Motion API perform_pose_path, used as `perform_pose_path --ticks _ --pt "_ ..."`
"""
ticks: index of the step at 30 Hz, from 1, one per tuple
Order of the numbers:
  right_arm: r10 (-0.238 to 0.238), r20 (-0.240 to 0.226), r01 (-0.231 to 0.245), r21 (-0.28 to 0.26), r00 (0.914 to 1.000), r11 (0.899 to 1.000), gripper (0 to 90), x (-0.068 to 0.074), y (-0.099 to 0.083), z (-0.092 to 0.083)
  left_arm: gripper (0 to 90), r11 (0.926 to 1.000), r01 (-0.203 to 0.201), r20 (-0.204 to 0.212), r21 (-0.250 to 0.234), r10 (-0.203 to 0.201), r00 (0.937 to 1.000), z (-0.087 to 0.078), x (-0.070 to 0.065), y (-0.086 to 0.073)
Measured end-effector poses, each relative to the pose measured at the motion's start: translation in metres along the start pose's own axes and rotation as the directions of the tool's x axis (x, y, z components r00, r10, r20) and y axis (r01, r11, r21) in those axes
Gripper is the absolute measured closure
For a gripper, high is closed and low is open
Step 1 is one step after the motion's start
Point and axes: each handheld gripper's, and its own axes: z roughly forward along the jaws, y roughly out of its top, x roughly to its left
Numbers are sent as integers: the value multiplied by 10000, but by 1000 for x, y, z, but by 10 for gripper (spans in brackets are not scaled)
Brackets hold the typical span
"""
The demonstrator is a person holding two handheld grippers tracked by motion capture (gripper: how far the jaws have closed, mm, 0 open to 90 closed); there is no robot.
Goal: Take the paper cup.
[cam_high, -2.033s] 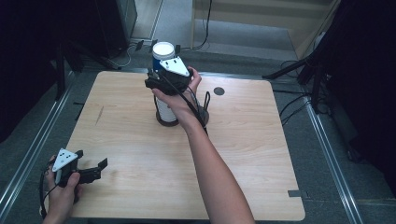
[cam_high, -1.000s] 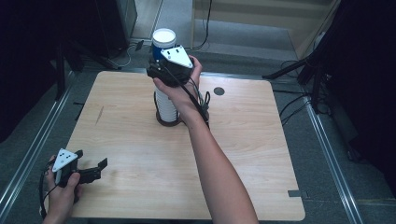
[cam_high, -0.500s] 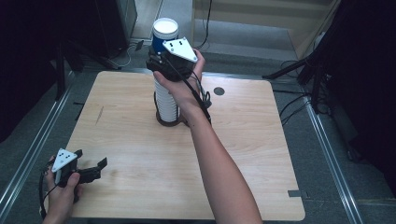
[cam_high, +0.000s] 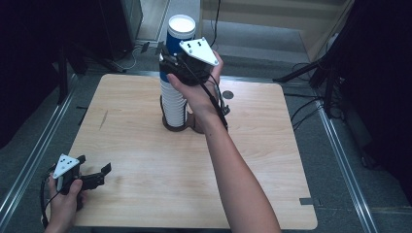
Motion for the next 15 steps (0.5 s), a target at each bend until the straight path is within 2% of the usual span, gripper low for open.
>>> perform_pose_path --ticks 7,10,15 --pt "-53 179 53 -48 9998 10000 193 -11 2 -12 0 10000 35 16 16 -35 10000 0 0 0" --pt "-54 315 55 -19 9995 10000 193 -20 0 -16 0 9999 132 261 -101 -130 9996 0 1 0" --pt "-76 540 71 105 9985 9999 193 -32 -6 -24 0 9995 242 349 -181 -235 9991 0 3 0"
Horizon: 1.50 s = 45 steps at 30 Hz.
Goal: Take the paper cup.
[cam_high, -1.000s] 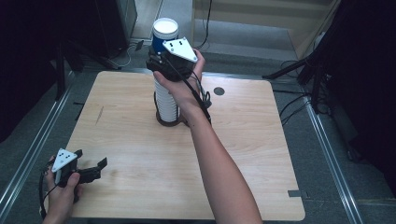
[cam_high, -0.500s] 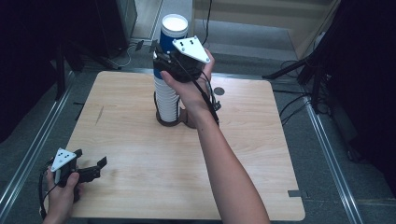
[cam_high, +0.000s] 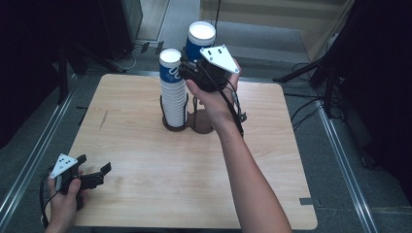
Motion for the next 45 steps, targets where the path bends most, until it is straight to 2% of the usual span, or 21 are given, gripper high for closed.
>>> perform_pose_path --ticks 3,7,13,36,45 --pt "-163 106 163 17 9998 9999 193 -3 -3 -3 0 10000 12 18 10 -12 10000 0 1 0" --pt "-101 116 100 111 9999 9999 193 -8 -7 -10 0 9999 128 82 -50 -128 9999 0 2 0" --pt "-290 268 285 183 9992 9994 193 -16 -16 -20 0 9999 116 90 -82 -115 9999 -1 2 0" --pt "-275 588 244 543 9979 9982 192 -37 -46 -45 0 9996 225 201 -148 -222 9996 -1 3 0" --pt "-273 686 221 762 9973 9969 192 -42 -67 -55 0 9998 101 249 -150 -97 9996 -1 1 0"
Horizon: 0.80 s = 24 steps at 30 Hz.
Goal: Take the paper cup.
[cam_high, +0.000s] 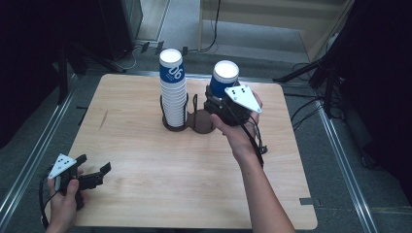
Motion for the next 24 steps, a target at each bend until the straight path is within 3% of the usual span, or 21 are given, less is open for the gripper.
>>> perform_pose_path --ticks 9,15,19,24 --pt "6 54 -7 186 10000 9998 193 -6 -24 -11 0 10000 -31 12 -6 31 10000 -2 0 -1" --pt "131 16 -131 300 9999 9995 193 -10 -41 -17 0 9994 -298 200 198 294 9994 -4 -1 1" --pt "-83 121 77 477 9999 9988 193 -11 -53 -20 0 9976 -633 99 287 630 9980 -6 -4 2" --pt "-21 44 18 602 10000 9982 193 -8 -64 -25 0 9980 -590 251 245 584 9980 -6 -9 6"
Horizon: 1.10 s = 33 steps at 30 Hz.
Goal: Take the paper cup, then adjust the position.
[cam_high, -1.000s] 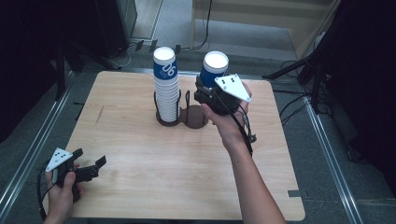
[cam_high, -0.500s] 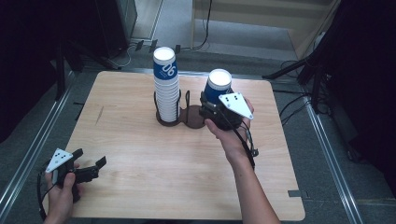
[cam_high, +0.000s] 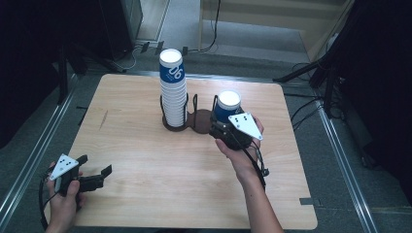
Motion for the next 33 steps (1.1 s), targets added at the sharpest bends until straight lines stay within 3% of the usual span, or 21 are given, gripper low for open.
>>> perform_pose_path --ticks 6,14,23,33 --pt "25 66 -26 163 10000 9999 193 1 -11 -4 0 9992 -392 69 -27 392 9992 0 -14 10" --pt "-216 -13 217 479 9998 9986 193 6 -24 -7 0 9972 -720 559 -214 731 9958 0 -36 29" --pt "4 -80 2 793 10000 9969 193 6 -39 -8 0 9972 -533 941 -523 581 9939 8 -52 60" --pt "-74 -80 81 820 9999 9966 193 11 -46 -13 0 9924 -951 1502 -783 1061 9829 23 -88 93"
